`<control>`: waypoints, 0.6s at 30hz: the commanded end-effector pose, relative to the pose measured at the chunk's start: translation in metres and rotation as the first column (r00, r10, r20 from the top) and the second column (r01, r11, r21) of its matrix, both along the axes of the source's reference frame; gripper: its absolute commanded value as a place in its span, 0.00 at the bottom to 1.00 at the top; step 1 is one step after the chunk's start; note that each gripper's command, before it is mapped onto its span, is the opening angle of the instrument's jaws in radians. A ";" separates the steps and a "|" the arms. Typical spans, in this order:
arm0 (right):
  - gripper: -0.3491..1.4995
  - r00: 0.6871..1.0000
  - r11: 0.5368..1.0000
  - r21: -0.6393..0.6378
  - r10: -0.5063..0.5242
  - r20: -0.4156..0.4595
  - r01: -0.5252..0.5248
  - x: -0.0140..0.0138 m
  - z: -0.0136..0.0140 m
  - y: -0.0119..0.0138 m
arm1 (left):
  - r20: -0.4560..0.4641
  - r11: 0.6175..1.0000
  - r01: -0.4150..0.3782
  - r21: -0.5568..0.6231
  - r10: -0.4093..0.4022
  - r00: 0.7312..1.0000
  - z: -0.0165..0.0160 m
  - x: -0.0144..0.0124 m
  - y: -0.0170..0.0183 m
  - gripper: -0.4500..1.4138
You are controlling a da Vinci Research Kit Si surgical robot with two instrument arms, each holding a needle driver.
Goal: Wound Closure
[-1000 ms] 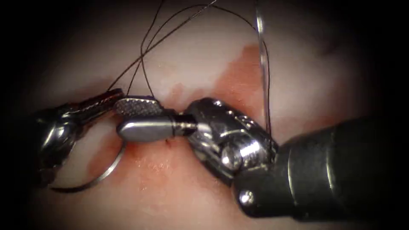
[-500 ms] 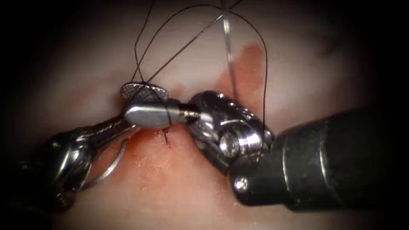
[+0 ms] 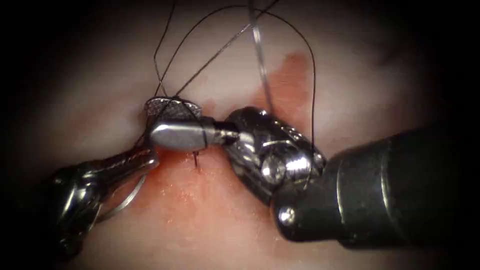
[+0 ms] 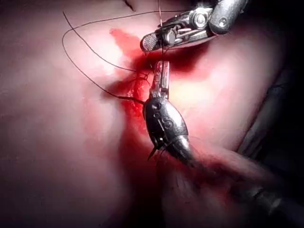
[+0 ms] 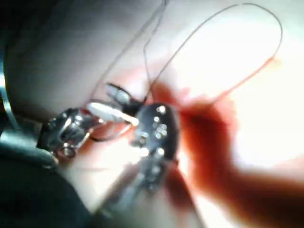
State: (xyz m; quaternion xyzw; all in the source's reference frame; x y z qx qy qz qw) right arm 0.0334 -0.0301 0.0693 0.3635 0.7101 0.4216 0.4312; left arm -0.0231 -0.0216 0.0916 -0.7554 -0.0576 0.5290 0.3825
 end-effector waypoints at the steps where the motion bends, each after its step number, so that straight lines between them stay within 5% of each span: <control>1: 0.35 1.000 1.000 0.000 -0.003 -0.002 0.003 0.0007 0.0005 -0.0005 | 0.007 1.000 0.002 0.002 -0.002 1.000 0.0004 -0.0008 -0.0007 0.00; 14: 0.35 1.000 1.000 0.006 0.014 0.026 -0.014 0.0009 0.0005 -0.0002 | 0.033 0.999 -0.046 -0.020 0.047 0.998 -0.0002 -0.0037 -0.0019 0.00; 16: 0.37 0.999 1.000 0.006 0.026 0.035 -0.026 0.0008 0.0005 -0.0002 | 0.033 0.999 -0.049 -0.021 0.049 0.998 -0.0002 -0.0042 -0.0020 0.00; 18: 0.53 0.995 1.000 -0.012 0.026 0.096 -0.025 0.0007 0.0004 -0.0002 | 0.038 0.998 -0.053 -0.026 0.054 0.998 0.0000 -0.0048 -0.0019 0.00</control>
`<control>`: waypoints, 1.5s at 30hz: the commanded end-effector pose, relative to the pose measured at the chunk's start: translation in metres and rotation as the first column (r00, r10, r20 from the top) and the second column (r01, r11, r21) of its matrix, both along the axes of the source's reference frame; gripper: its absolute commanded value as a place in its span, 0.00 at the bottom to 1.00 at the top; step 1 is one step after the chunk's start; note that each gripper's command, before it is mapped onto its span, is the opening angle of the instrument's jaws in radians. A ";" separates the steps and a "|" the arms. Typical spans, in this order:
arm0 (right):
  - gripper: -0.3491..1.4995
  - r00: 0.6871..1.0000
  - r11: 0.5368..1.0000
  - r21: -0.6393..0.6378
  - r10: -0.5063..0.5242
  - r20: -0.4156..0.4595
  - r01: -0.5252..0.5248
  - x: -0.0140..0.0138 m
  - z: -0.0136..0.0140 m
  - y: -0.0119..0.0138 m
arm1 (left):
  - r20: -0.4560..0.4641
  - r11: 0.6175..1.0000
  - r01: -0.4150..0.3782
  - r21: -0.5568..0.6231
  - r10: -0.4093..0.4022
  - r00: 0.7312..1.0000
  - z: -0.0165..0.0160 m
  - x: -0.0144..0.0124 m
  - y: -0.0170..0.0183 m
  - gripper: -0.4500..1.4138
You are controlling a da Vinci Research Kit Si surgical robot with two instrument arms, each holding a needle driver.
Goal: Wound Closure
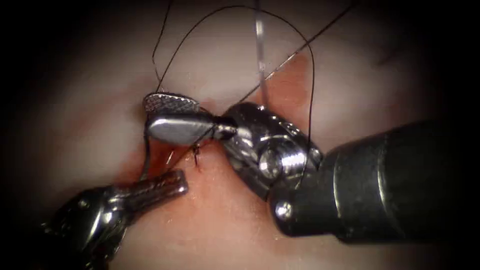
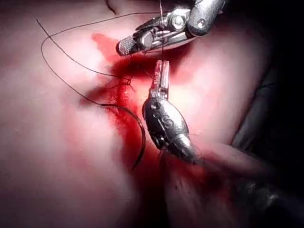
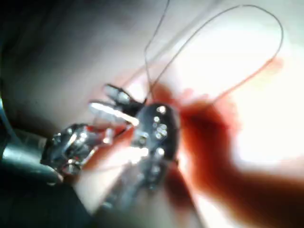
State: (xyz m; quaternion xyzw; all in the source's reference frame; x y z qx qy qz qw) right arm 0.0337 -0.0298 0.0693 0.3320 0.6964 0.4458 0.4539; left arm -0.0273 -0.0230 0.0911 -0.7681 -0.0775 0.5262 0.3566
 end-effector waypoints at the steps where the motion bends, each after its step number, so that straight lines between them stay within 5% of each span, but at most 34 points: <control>1: 0.66 0.998 0.999 -0.037 -0.004 0.070 0.007 0.0004 0.0005 -0.0004 | 0.004 1.000 -0.003 0.001 0.003 1.000 0.0006 -0.0009 -0.0005 0.00; 4: 0.77 0.984 0.997 -0.079 0.010 0.180 0.005 -0.0001 0.0008 -0.0001 | 0.004 1.000 -0.009 0.002 0.009 1.000 0.0007 -0.0012 -0.0004 0.00; 18: 0.75 0.899 0.992 -0.120 0.082 0.431 -0.033 0.0001 0.0025 0.0014 | -0.004 1.000 -0.024 0.014 0.025 1.000 0.0003 -0.0010 0.0001 0.00; 28: 0.77 0.879 0.992 -0.094 0.117 0.462 -0.083 0.0001 0.0038 0.0028 | -0.001 0.999 -0.040 0.016 0.040 0.999 -0.0006 -0.0021 -0.0005 0.00; 45: 0.76 0.856 0.999 0.005 0.042 0.515 -0.052 0.0033 0.0082 0.0014 | -0.013 0.994 -0.102 0.038 0.103 0.995 -0.0001 -0.0016 0.0019 0.00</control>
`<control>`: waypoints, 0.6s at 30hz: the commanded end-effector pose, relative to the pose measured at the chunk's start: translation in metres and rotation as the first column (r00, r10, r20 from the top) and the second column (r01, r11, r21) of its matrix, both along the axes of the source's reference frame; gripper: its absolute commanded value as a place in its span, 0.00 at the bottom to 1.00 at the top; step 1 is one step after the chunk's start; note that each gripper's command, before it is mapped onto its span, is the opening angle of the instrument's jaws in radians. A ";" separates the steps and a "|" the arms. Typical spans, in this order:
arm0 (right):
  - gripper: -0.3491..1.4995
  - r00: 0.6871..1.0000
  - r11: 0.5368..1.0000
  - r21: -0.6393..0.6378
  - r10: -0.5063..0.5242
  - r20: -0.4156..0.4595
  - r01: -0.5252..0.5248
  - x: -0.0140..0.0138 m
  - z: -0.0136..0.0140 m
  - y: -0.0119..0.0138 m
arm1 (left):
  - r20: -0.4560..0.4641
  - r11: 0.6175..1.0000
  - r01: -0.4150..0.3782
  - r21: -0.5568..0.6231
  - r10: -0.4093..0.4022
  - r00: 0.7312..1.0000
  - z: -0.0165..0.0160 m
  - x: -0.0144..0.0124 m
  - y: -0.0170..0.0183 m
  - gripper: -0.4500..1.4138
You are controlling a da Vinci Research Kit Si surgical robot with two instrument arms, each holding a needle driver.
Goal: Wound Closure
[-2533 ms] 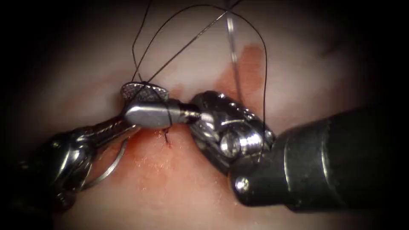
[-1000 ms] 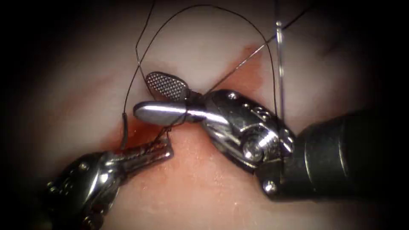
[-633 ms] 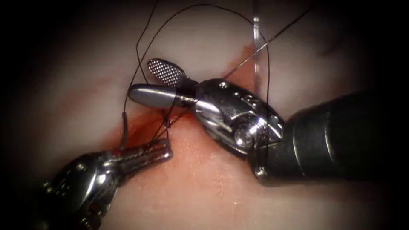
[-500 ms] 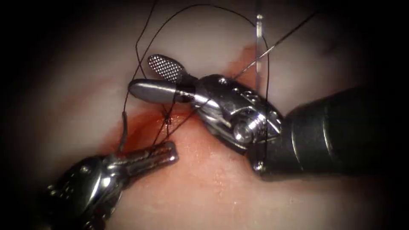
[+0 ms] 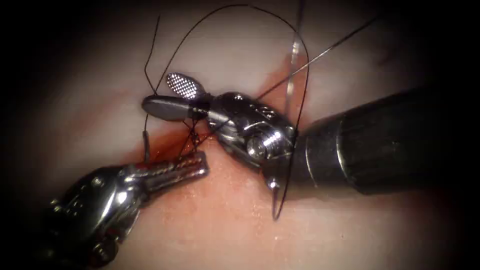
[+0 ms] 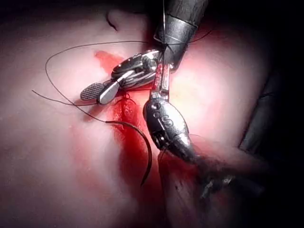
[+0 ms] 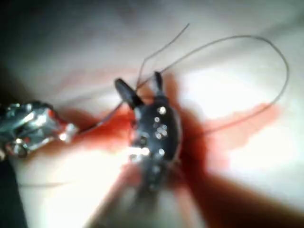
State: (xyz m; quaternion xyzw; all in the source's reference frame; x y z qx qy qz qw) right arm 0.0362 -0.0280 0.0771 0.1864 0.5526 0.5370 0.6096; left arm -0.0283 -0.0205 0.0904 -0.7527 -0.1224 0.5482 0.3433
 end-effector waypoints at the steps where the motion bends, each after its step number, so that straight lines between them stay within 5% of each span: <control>1: 0.73 1.000 1.000 0.000 -0.008 -0.007 0.008 0.0009 0.0004 -0.0003 | 0.002 1.000 -0.003 0.002 0.003 1.000 0.0005 -0.0006 -0.0005 0.00; 5: 0.67 1.000 1.000 0.004 -0.022 -0.012 0.022 0.0009 0.0002 -0.0006 | -0.003 1.000 -0.014 0.009 0.014 1.000 0.0006 -0.0001 -0.0005 0.00; 18: 0.75 1.000 1.000 0.001 -0.023 -0.007 0.023 0.0007 0.0008 -0.0005 | -0.041 0.999 -0.005 0.040 0.007 0.999 0.0006 0.0031 0.0003 0.00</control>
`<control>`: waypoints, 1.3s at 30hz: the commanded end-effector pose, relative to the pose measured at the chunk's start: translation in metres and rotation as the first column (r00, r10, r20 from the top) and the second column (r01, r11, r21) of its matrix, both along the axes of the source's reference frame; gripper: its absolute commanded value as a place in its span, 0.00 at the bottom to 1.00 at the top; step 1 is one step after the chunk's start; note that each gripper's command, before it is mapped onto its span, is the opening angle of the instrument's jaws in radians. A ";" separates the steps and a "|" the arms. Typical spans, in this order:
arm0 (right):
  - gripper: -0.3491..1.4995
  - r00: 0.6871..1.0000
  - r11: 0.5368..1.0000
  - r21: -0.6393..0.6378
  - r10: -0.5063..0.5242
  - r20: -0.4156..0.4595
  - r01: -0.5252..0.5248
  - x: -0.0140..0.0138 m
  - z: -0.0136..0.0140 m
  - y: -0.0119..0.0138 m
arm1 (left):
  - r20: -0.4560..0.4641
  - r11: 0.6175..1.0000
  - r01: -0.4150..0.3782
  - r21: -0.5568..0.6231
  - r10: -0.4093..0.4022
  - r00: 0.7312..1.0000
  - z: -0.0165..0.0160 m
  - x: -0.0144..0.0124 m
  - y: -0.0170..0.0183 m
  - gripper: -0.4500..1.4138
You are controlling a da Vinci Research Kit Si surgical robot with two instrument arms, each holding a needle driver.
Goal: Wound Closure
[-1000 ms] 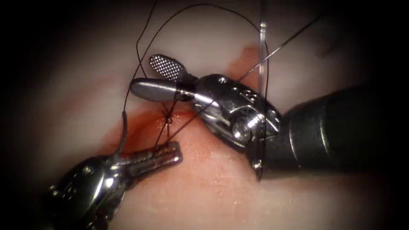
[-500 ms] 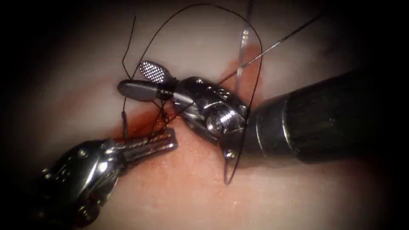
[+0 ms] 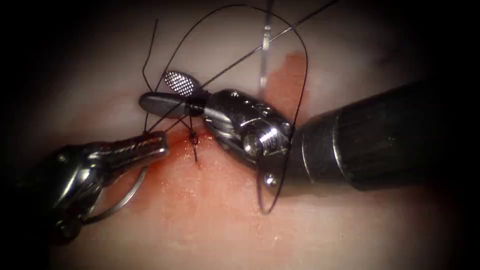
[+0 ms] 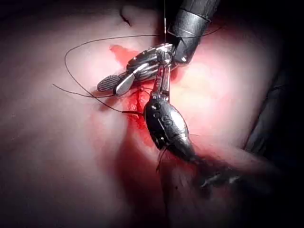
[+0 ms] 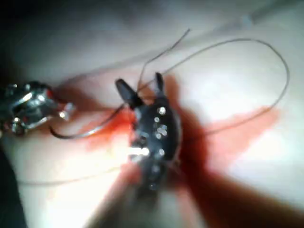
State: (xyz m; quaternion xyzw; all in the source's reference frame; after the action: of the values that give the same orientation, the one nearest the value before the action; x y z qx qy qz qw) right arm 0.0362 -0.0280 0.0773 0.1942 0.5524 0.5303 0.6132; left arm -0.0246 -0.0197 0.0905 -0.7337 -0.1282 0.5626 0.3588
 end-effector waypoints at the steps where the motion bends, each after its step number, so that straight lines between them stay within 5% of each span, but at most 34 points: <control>1: 0.75 1.000 1.000 0.000 -0.002 0.000 0.002 0.0006 0.0007 -0.0005 | 0.001 1.000 0.005 0.009 -0.005 1.000 0.0001 -0.0009 -0.0007 0.00; 15: 0.75 1.000 1.000 0.015 0.005 0.000 -0.005 0.0003 0.0019 -0.0002 | 0.002 1.000 -0.015 -0.023 0.015 1.000 -0.0048 -0.0009 -0.0021 0.00; 28: 0.75 0.999 0.999 0.031 -0.030 -0.011 0.030 0.0012 0.0020 -0.0002 | -0.018 0.999 -0.020 -0.050 0.019 1.000 -0.0022 -0.0018 -0.0031 0.00; 39: 0.75 1.000 0.999 0.037 0.003 -0.011 -0.002 -0.0019 -0.0007 -0.0003 | -0.021 0.999 -0.019 -0.045 0.018 1.000 -0.0014 -0.0027 -0.0019 0.00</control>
State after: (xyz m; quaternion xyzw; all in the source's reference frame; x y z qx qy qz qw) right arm 0.0337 -0.0278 0.0761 0.2063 0.5465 0.5410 0.6050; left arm -0.0268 -0.0209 0.0887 -0.7347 -0.1174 0.5772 0.3368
